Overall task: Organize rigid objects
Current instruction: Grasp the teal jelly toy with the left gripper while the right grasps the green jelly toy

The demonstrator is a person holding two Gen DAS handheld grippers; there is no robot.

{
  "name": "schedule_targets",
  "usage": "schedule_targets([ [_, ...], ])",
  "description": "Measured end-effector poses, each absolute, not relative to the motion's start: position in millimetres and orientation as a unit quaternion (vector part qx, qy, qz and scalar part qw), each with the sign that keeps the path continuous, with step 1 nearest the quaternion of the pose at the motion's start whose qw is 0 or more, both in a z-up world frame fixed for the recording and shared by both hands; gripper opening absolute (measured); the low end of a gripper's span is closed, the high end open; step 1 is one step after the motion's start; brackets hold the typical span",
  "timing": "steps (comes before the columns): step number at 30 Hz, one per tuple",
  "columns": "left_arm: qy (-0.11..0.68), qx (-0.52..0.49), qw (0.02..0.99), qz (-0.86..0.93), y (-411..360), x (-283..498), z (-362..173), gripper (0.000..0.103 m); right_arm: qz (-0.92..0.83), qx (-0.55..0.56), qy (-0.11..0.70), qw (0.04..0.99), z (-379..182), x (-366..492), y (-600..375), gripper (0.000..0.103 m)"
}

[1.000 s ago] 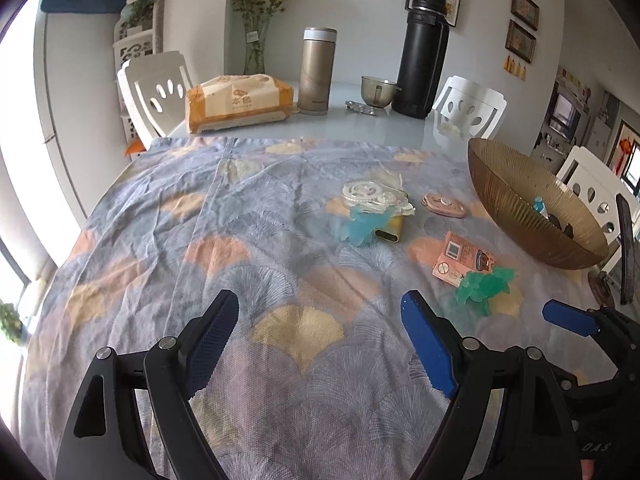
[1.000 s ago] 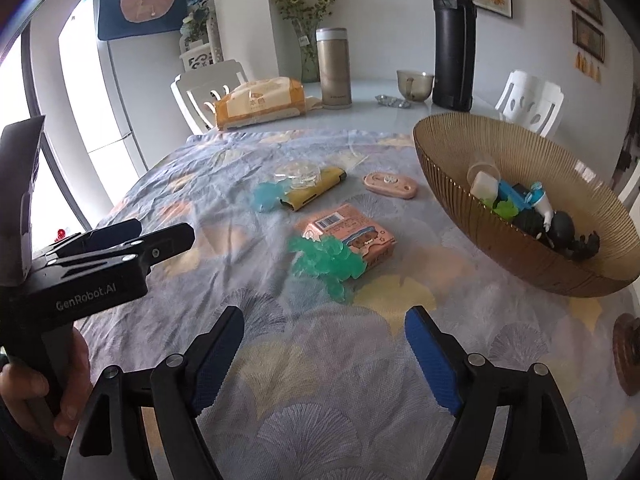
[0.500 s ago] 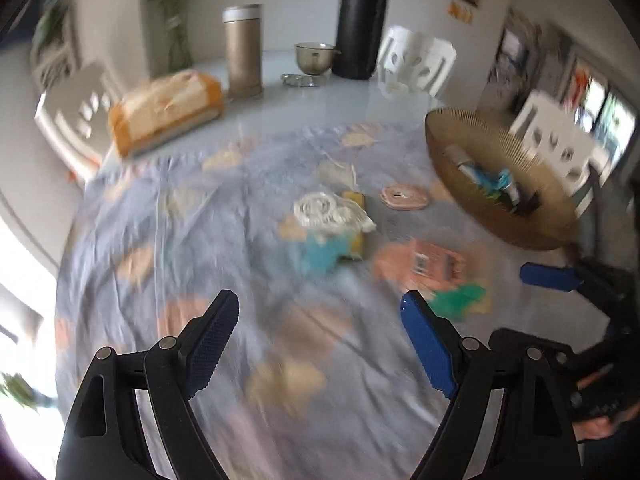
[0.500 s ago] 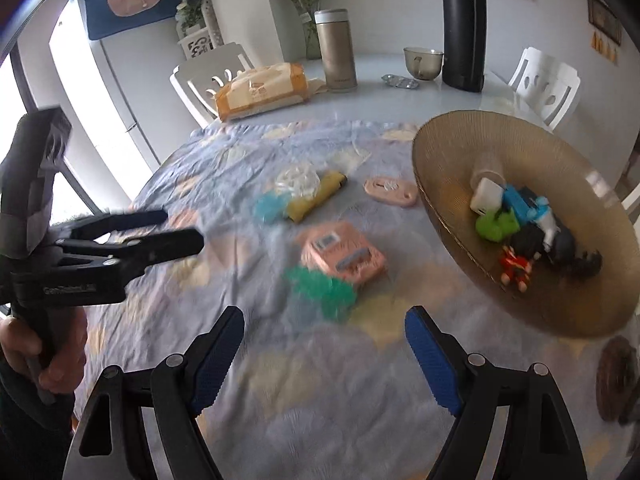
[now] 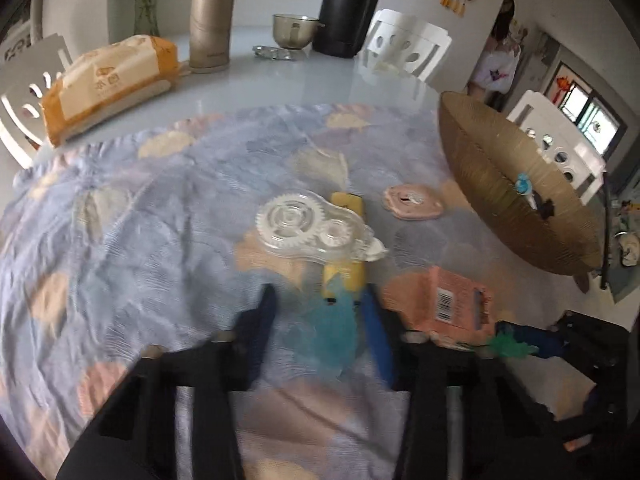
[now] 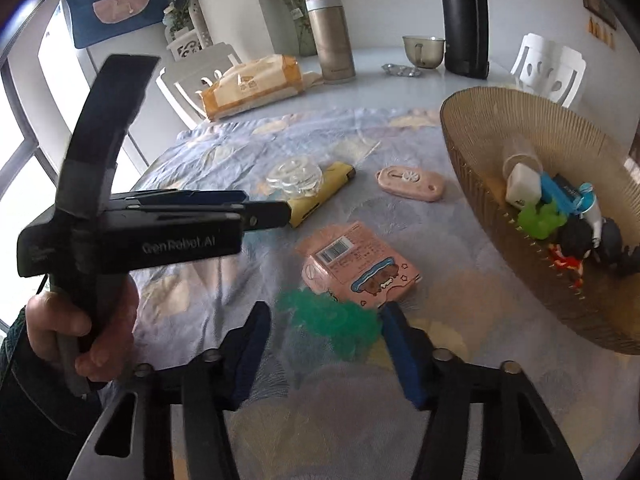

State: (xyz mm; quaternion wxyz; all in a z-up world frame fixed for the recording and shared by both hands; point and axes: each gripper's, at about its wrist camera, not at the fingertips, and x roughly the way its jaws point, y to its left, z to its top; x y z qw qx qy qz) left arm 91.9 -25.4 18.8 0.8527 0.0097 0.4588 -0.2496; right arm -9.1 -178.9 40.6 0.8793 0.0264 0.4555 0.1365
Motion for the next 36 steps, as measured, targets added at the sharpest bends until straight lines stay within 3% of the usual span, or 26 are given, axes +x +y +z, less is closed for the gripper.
schedule_targets([
  [6,0.446,-0.016,0.864,-0.233,-14,73,31,0.028,0.14,0.026,0.438,0.887,51,-22,-184,0.047],
  [13,0.422,-0.057,0.867,-0.259,-9,1,51,0.028,0.138,0.047,0.436,0.888,75,-64,-206,0.048],
  [24,0.402,-0.071,0.877,-0.254,-18,-50,33,0.028,0.154,0.072,0.471,0.866,44,-105,-240,0.049],
  [26,0.391,-0.079,0.877,-0.268,-15,-53,34,0.029,0.163,0.067,0.469,0.866,39,-112,-241,0.06],
  [27,0.392,-0.08,0.876,-0.269,-14,-53,33,0.029,0.162,0.063,0.468,0.867,37,-115,-241,0.07],
  [36,0.393,-0.062,0.874,-0.279,-21,-57,32,0.033,0.147,0.012,0.469,0.871,33,-116,-225,0.072],
])
